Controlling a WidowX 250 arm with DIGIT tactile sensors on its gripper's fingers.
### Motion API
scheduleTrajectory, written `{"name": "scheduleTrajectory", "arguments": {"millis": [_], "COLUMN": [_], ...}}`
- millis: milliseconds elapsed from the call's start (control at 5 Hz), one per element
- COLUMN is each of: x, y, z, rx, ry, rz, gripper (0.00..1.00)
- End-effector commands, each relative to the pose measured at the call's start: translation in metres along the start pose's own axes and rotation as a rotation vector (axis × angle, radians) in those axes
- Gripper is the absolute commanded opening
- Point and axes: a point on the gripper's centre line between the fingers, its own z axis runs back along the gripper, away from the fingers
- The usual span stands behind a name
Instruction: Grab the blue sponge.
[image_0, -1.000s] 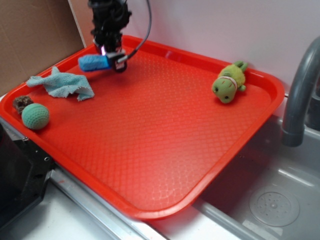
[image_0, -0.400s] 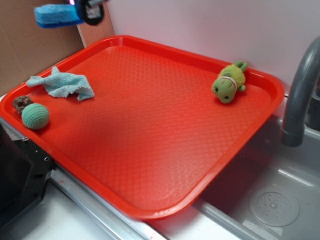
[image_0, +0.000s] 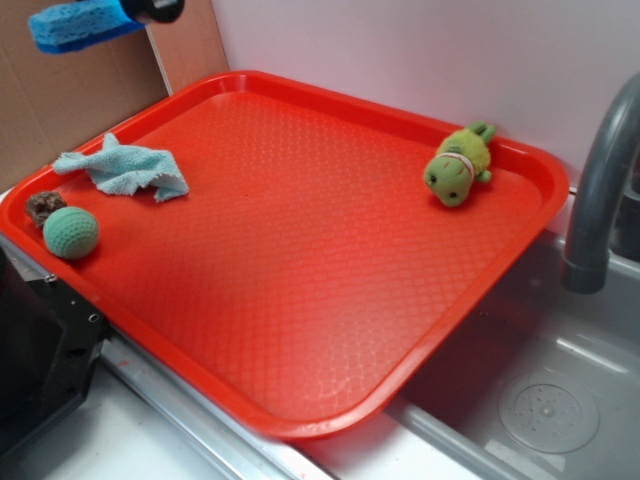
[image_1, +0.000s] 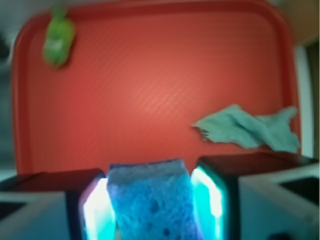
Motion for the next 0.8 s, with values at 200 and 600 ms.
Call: {"name": "scheduleTrajectory", "arguments": {"millis": [200,600], "x": [0.0113,0.0196], "y": [0.0074,0.0102], "z": [0.0056,0.0016], "rx": [0.043,-0.018], "ry": [-0.025,-0.013], "rz": [0.211,0.134], "gripper": [0.00,0.00]}}
